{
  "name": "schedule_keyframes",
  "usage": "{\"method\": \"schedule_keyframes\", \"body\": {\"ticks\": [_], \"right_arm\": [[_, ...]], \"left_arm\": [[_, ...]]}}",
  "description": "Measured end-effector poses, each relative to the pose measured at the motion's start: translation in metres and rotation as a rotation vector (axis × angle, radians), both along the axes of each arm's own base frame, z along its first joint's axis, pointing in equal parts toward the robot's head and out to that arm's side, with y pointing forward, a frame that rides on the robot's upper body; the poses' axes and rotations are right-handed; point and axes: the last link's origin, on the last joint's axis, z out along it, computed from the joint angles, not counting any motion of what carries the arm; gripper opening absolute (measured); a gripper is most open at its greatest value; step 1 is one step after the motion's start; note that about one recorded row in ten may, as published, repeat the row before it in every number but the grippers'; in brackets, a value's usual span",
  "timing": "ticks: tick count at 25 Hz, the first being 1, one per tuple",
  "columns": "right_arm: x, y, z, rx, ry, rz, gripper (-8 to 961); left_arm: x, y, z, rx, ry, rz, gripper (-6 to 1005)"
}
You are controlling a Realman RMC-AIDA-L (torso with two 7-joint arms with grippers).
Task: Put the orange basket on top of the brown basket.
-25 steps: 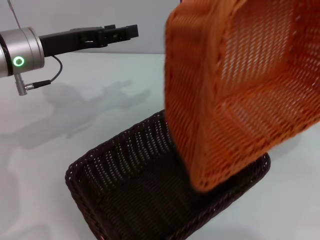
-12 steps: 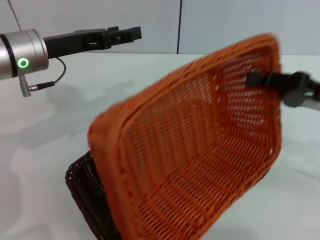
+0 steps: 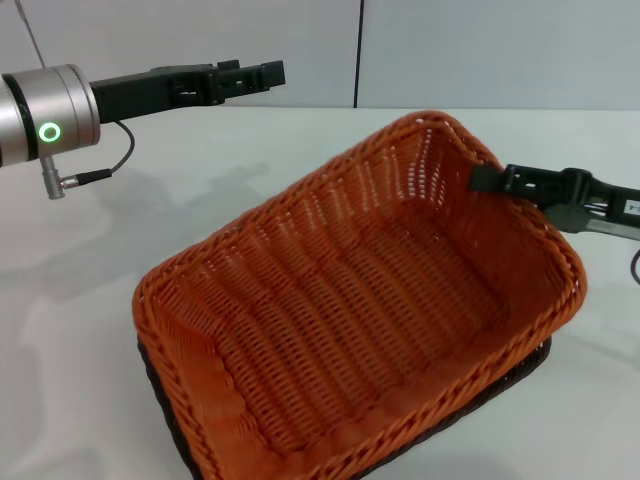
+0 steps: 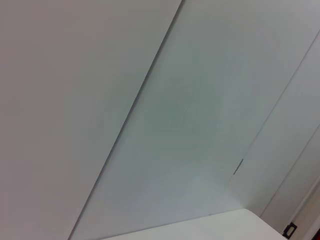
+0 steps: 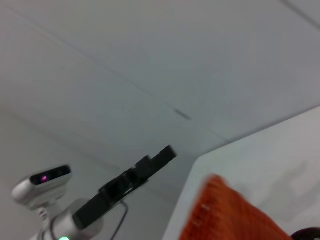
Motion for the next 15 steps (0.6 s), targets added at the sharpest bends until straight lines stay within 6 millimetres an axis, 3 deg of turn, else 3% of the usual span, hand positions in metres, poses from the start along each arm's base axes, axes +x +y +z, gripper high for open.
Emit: {"method": "schedule_keyframes", "body": {"ticks": [5,7,8,10,12,13,15], "right_arm": [[0.019,0.002,0.013,0.073,-0.026,-0.060,624],[0.031,0.002,0.025,0.155,-0.024,-0.094,687],[0.045,0.001,0.040,0.262,-0.022,-0.128,718],[0.053,0.000,0.048,0.325,-0.024,-0.139,780],[0.066,-0.004,0.064,0.462,-0.022,-0.158,780],[0.078,-0.011,0.078,0.625,-0.030,-0.163,780],[0.084,-0.016,0.084,0.721,-0.041,-0.165,780]], "left_arm": [[0.000,0.001,0.001,0.006,0.003,-0.006,840],[0.000,0.001,0.001,0.010,0.003,-0.007,840],[0.000,0.001,0.001,0.013,0.001,-0.006,840],[0.000,0.001,0.002,0.017,-0.002,-0.009,840],[0.000,0.001,0.003,0.028,-0.009,-0.014,840],[0.000,0.001,0.004,0.038,-0.017,-0.017,840],[-0.001,0.000,0.008,0.072,-0.039,-0.021,840]]}}
